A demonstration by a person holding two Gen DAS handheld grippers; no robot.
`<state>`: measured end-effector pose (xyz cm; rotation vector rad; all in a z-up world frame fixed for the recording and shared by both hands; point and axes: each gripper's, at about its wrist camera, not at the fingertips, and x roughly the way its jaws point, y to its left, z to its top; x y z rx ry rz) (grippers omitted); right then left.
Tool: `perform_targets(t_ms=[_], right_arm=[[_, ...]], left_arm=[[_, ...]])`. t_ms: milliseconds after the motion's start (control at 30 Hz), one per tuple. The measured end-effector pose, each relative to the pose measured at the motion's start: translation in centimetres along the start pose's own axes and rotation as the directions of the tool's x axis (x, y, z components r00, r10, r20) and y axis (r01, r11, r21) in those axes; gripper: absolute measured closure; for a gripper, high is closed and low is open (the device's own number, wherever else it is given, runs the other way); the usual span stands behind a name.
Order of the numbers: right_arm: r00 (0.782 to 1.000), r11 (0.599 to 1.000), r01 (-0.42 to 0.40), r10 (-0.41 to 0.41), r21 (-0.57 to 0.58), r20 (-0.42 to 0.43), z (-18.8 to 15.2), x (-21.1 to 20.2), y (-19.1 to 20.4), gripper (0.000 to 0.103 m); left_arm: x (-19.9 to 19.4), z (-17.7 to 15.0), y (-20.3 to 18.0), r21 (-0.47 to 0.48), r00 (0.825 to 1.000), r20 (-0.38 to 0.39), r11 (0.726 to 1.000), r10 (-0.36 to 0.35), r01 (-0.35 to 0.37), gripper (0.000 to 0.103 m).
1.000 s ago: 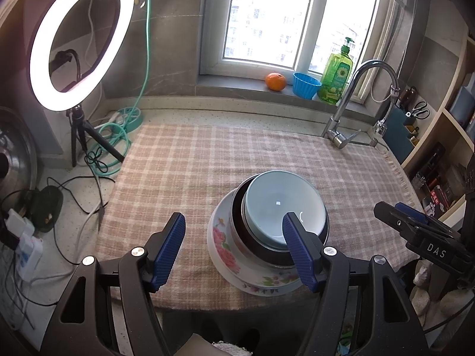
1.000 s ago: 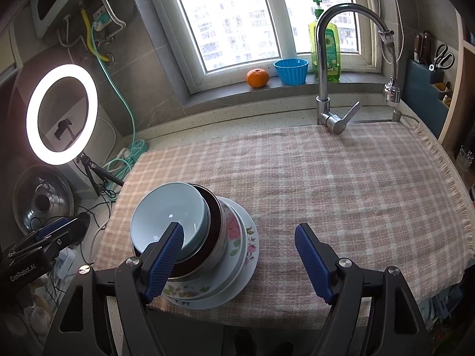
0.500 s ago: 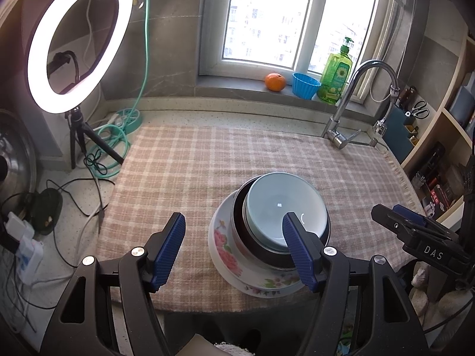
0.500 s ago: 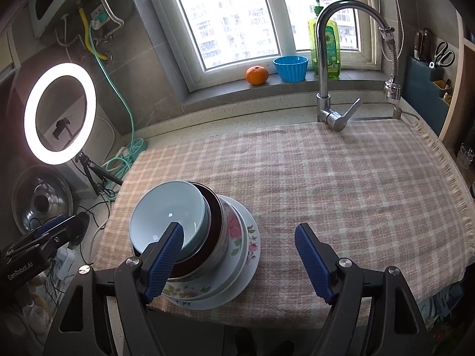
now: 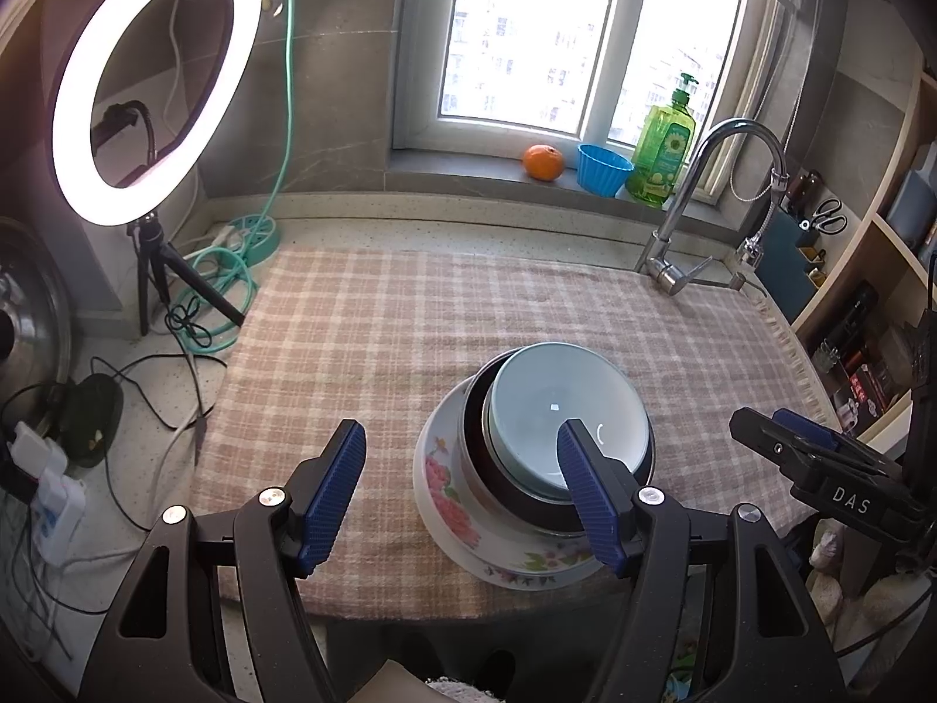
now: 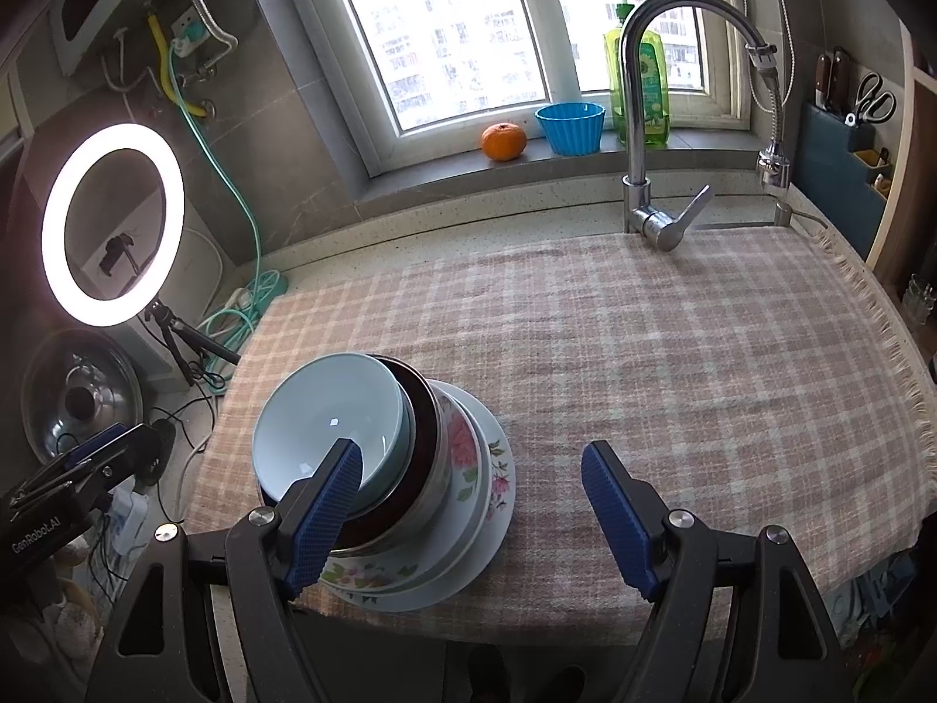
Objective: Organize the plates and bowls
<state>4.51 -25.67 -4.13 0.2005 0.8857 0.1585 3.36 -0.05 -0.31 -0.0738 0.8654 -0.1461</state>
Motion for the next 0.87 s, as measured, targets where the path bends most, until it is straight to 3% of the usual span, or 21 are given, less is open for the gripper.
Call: perform_targets(t_ms=[867], right_arm=[[1.000,1.000,0.008,-0.008,0.007,-0.024,-0.42,0.43,0.13,0.029]], left_arm=[[-0.26,-0.12,0.60,-0.004,1.000,0.007,1.000,0.004,-0.004,0.035]])
